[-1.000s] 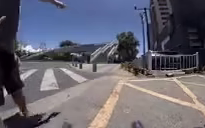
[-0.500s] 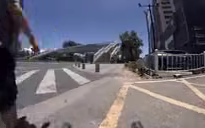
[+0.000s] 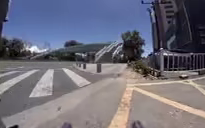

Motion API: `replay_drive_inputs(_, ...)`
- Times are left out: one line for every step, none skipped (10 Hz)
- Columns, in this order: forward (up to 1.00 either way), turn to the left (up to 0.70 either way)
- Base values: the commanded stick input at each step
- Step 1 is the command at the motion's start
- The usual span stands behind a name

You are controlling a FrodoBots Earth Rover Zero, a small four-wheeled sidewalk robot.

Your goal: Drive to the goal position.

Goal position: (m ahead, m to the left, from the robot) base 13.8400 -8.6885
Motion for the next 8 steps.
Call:
replay_drive_inputs(0.45,0.00)
replay_drive_inputs(0.45,0.00)
replay_drive_inputs(0.45,0.00)
replay_drive_inputs(0.45,0.00)
replay_drive_inputs(0.45,0.00)
replay_drive_inputs(0.45,0.00)
replay_drive_inputs(0.45,0.00)
replay_drive_inputs(0.45,0.00)
